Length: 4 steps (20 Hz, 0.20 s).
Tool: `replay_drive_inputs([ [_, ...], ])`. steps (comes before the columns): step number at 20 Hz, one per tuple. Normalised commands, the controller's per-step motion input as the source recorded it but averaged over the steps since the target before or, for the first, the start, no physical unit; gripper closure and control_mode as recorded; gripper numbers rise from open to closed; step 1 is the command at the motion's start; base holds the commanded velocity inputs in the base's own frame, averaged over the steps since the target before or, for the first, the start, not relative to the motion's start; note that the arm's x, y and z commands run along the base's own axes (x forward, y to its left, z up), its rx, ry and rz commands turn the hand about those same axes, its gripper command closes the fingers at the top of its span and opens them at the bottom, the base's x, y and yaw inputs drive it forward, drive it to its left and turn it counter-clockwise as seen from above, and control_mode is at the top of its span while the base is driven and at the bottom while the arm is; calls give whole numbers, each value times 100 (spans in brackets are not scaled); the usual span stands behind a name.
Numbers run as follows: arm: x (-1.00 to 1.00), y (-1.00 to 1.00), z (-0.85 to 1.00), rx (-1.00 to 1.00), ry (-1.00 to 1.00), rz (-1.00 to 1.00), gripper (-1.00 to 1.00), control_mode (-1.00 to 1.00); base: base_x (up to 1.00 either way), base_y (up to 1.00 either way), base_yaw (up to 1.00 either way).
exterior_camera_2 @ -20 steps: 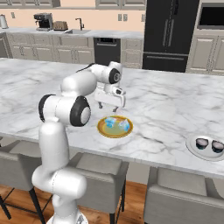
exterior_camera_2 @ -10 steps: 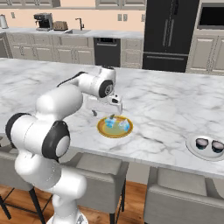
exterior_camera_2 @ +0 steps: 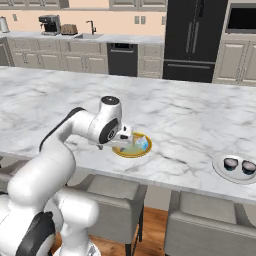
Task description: Place two yogurt containers on each plate.
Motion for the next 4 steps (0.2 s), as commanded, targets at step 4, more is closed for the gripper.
replay_drive_inputs([
  [4, -12, 0, 0, 0, -1, 3, -100, -100, 0, 0, 0],
])
